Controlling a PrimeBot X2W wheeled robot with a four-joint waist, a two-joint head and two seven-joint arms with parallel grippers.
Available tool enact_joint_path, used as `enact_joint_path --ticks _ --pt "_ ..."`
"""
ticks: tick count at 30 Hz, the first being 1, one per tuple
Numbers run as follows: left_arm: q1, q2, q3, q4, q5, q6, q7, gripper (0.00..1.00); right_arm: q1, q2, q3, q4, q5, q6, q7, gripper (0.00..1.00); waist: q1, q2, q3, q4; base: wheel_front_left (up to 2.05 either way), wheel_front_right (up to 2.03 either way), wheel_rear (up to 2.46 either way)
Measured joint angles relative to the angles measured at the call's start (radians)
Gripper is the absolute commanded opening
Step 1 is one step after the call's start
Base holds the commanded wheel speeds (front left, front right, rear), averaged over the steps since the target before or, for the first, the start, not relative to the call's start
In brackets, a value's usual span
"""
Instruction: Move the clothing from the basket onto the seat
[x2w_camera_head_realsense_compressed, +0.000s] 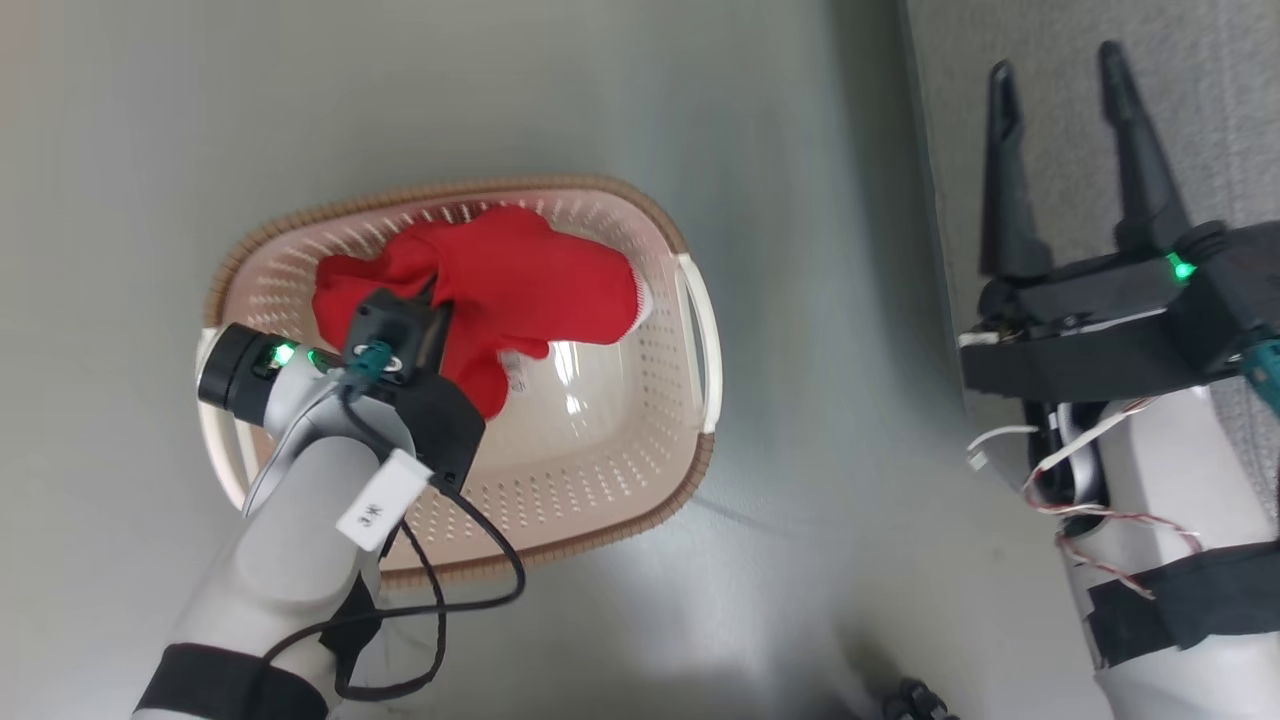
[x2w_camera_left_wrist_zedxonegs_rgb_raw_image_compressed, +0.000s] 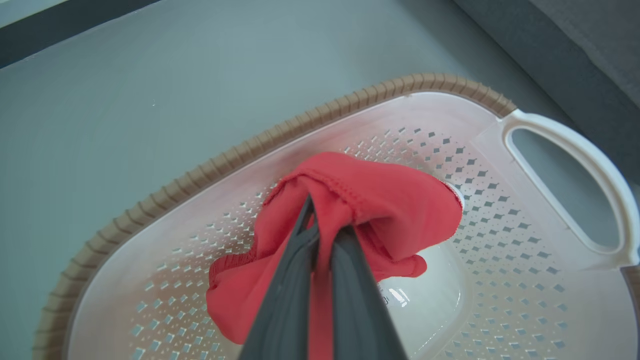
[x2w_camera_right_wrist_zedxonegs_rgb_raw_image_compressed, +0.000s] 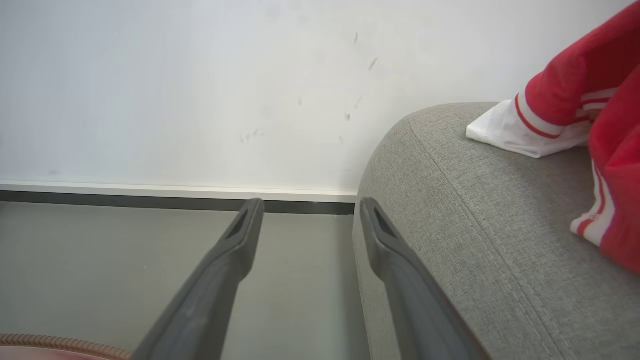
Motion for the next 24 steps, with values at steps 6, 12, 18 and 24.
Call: enact_joint_path --ticks 6,12,18,24 --pt "0.026 -0.01 0.033 -0.027 -0.049 -0.018 -0.013 0.0 0.028 0.013 0.028 0.045 0.0 0.011 0.0 1.0 0.0 0.0 -0.082 0.018 0.0 0.0 0.0" --pt "0.044 -0.013 0.042 -0.074 -0.077 -0.035 -0.024 0.0 0.048 0.015 0.027 0.089 0.002 0.019 0.0 1.0 0.0 0.0 -0.169 0.032 0.0 0.0 0.0" --pt "0.067 -0.007 0.041 -0.12 -0.087 -0.053 -0.03 0.0 0.086 0.02 0.032 0.132 0.005 0.028 0.0 1.0 -0.0001 -0.0001 -0.258 0.041 0.0 0.0 0.0" --pt "0.081 0.012 0.037 -0.155 -0.091 -0.061 -0.03 0.0 0.11 0.028 0.043 0.171 0.012 0.033 0.0 1.0 -0.0001 -0.0001 -0.348 0.045 0.0 0.0 0.0"
